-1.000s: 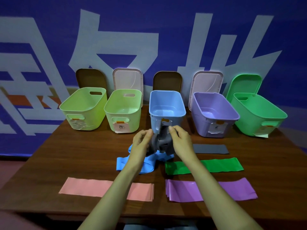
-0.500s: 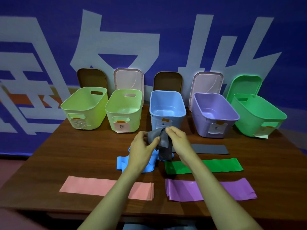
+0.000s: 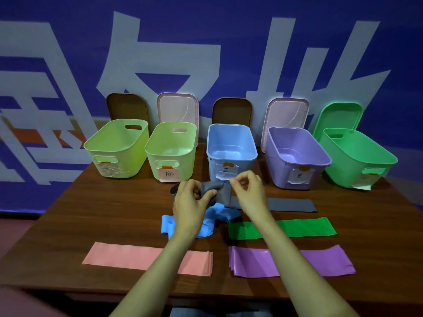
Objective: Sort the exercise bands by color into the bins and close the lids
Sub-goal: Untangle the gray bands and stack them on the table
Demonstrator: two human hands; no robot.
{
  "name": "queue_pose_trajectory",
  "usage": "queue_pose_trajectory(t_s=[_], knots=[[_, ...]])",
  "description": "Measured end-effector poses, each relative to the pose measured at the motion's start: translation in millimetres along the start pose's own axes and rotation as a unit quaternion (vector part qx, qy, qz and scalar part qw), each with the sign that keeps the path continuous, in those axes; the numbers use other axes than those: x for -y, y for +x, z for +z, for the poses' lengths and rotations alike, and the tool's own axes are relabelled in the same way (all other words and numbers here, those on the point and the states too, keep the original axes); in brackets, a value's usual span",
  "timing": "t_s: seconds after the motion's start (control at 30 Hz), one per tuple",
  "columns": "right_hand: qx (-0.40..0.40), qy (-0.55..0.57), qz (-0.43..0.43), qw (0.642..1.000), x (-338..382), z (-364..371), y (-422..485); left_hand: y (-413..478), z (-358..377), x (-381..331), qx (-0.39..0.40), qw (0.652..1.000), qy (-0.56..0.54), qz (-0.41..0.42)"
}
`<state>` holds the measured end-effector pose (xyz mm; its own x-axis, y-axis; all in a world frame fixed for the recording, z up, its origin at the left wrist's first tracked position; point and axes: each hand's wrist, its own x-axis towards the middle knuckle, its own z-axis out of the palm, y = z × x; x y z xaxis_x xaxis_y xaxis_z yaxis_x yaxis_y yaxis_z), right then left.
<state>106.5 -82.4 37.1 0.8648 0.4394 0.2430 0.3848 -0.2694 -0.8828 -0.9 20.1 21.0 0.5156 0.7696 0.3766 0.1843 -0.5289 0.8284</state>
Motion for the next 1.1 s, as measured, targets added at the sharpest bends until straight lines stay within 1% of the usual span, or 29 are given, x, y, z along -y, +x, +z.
queue_pose_trajectory(t_s=[0.07,0.13,0.2,0.27,0.33,0.4,0.47,0.5,0.6,0.67,0.73,0.83,0.93,1.0,1.1], knots=[[0.040,0.020,0.031,0.999,2,7,-3,2,2,-3,-0.011,1.000,0.004,-0.007],[0.074,0.023,0.044,0.996,5,13,-6,2,6,-6,0.007,1.000,0.002,0.000],[0.066,0.031,0.043,0.996,5,17,-6,-1,9,-8,0.040,0.999,-0.016,0.033],[0.069,0.080,0.066,0.992,3,18,-4,-3,8,-9,0.063,0.995,-0.032,0.067],[0.070,0.127,0.092,0.985,2,16,-3,-3,5,-9,0.084,0.993,-0.040,0.078],[0.062,0.139,0.087,0.985,1,12,-3,-3,4,-7,0.096,0.991,-0.069,0.055],[0.058,0.146,0.077,0.984,0,9,-2,-2,2,-9,0.094,0.988,-0.119,0.016],[0.059,0.146,0.076,0.985,-1,8,-1,-1,2,-10,0.093,0.987,-0.131,0.010],[0.076,0.128,0.066,0.987,-4,4,1,5,1,-9,0.117,0.990,-0.080,0.010],[0.085,0.123,0.060,0.987,-6,0,4,10,-1,-5,0.131,0.991,-0.011,0.003],[0.087,0.127,0.061,0.986,-7,-2,5,15,-2,3,0.122,0.991,0.059,0.020],[0.068,0.125,0.071,0.987,-6,-1,6,16,-2,6,0.135,0.986,0.096,0.020],[0.006,0.137,0.118,0.983,-6,-1,13,13,0,4,0.172,0.977,0.125,-0.001],[-0.024,0.148,0.157,0.976,-9,-1,18,9,-1,3,0.190,0.978,0.091,0.001],[-0.048,0.138,0.191,0.971,-16,2,24,5,-2,2,0.213,0.976,0.019,0.035]])
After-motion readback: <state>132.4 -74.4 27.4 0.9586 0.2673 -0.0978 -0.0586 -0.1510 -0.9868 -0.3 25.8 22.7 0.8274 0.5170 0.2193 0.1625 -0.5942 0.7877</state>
